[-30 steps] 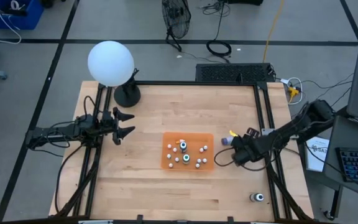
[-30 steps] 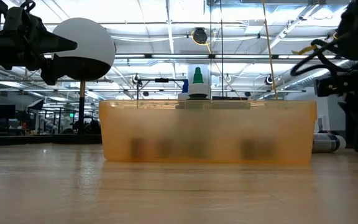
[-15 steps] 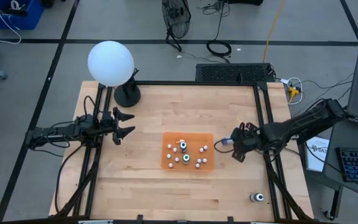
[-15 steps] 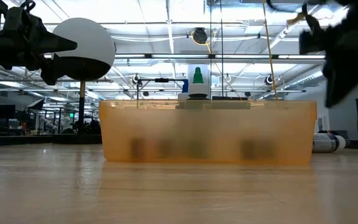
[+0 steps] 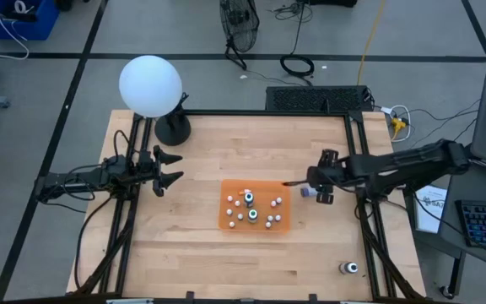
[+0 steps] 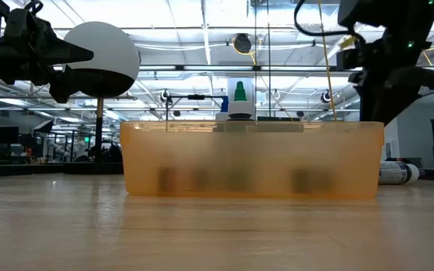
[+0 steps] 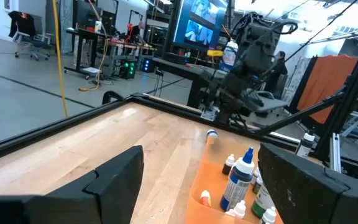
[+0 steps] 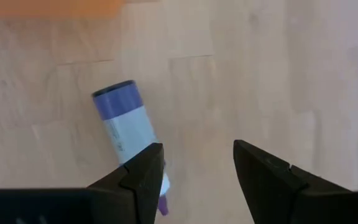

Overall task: Pick & Place food coloring
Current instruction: Put the large purple food coloring bottle into the container

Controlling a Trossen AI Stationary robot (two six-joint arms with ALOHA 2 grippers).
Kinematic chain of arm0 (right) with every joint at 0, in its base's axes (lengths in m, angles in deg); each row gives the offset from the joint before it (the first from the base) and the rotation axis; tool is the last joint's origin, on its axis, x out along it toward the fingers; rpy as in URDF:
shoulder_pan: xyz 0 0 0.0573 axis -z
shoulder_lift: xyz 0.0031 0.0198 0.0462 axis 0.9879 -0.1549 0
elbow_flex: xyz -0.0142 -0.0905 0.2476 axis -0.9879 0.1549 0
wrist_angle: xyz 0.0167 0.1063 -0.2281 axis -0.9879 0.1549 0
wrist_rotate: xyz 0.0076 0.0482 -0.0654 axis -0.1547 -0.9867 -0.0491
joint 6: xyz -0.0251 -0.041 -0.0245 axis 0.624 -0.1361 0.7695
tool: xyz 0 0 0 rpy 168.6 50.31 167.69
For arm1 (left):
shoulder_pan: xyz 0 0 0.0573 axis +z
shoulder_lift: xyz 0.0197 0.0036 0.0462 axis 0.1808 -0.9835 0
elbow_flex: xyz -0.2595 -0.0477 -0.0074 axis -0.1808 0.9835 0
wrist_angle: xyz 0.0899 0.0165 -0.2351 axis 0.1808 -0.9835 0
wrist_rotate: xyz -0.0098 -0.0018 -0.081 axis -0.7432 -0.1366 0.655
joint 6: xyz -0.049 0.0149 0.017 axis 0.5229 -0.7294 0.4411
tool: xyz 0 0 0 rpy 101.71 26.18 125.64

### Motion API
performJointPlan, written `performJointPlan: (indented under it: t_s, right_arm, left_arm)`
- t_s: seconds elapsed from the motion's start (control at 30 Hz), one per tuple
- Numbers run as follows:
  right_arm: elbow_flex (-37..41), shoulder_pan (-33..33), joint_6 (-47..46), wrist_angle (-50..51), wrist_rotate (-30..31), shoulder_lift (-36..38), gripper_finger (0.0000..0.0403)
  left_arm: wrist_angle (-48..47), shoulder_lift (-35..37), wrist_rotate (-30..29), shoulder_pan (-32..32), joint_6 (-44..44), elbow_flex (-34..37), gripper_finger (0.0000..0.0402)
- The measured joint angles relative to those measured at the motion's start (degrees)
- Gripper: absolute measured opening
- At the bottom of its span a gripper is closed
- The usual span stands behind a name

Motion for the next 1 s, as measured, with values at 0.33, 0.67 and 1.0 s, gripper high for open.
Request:
performJointPlan:
  t_s: [0.33,0.67,1.0]
  right_arm:
    - [0.17,1.98,3.19,-1.07,-7.06,-3.71,0.0183]
    - [0.17,1.08,3.83,-1.84,-10.99,-12.45,0.0183]
    - [0.20,-1.15,4.33,-13.82,-13.75,-20.38,0.0183]
  left_arm:
    - [0.00,-0.01,0.00,0.00,0.00,0.00,0.0310]
    - [0.00,-0.01,0.00,0.00,0.00,0.00,0.0310]
    - [-0.02,0.00,0.00,0.00,0.01,0.00,0.0310]
